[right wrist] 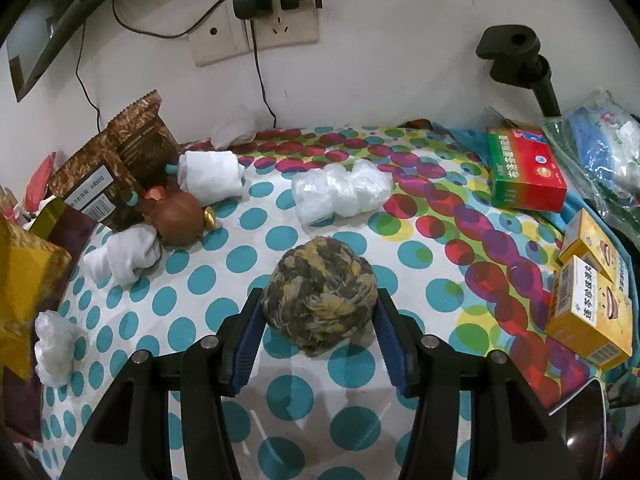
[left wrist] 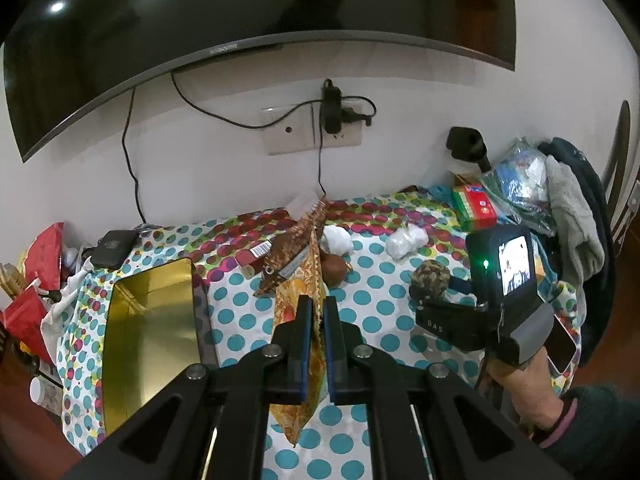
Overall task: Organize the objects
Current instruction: 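Carry the yellow snack bag with the left gripper over the gold tin tray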
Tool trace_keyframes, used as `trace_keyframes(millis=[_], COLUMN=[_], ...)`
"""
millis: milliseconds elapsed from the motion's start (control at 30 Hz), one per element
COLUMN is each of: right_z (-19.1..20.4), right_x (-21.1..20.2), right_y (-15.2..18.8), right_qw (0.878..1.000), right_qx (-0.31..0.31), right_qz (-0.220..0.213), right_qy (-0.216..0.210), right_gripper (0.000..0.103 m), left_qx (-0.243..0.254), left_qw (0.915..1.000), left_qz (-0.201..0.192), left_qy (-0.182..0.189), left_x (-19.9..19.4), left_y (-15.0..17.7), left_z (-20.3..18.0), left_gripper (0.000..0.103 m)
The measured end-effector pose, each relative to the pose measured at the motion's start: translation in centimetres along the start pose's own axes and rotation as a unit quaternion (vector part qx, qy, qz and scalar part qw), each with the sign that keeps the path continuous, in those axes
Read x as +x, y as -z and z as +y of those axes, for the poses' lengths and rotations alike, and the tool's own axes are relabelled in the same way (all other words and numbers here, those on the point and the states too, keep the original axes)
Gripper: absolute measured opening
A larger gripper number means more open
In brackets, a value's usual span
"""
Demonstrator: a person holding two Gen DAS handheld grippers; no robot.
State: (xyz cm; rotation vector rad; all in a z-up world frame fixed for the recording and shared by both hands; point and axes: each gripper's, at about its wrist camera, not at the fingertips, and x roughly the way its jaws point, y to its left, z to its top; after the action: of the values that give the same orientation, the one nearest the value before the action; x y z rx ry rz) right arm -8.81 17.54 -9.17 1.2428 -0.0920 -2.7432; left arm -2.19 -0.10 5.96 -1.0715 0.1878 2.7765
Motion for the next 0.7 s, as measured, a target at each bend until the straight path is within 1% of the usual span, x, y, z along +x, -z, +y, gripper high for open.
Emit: trace_keyframes(millis=[67, 100, 333, 500, 567, 700], right_z=[-0.3, -0.6, -0.4, -0.2, -0.3, -0.2], right_x=[0.6, 0.7, 0.5, 0.5, 0.5, 0.5], right_y=[-0.1, -0.1, 0.0, -0.1, -0.2, -0.2], right_qw=[1.000, 1.000, 1.000, 1.000, 1.000, 1.000], right_qx=[0.008, 0.015, 0.011, 0.012, 0.012, 0.012], right_qz=[0.015, 0.016, 0.016, 0.015, 0.015, 0.016], right_qy=[-0.012, -0.019, -0.011, -0.008, -0.008, -0.009], right_gripper=[0.044, 0.043, 0.043, 0.043, 0.043, 0.043], left_qx=[-0.008, -0.010, -0.024, -0.040, -0.047, -0.068], left_qw=[1.0000, 0.9999, 0.9988, 0.9969, 0.9958, 0.9936], left_qz=[-0.006, -0.007, -0.019, -0.015, -0.009, 0.003], left_qy=[-0.004, -0.005, -0.038, -0.065, -0.078, -0.090], left_x=[-0.5, -0.7, -2.3, -2.8, -2.6, -1.7], left_y=[-0.6, -0.8, -2.2, -2.8, -3.0, -3.3], left_z=[0.9, 1.2, 4.7, 8.3, 9.9, 13.1], left_gripper=[0.006, 0.006, 0.006, 0.006, 0.006, 0.006])
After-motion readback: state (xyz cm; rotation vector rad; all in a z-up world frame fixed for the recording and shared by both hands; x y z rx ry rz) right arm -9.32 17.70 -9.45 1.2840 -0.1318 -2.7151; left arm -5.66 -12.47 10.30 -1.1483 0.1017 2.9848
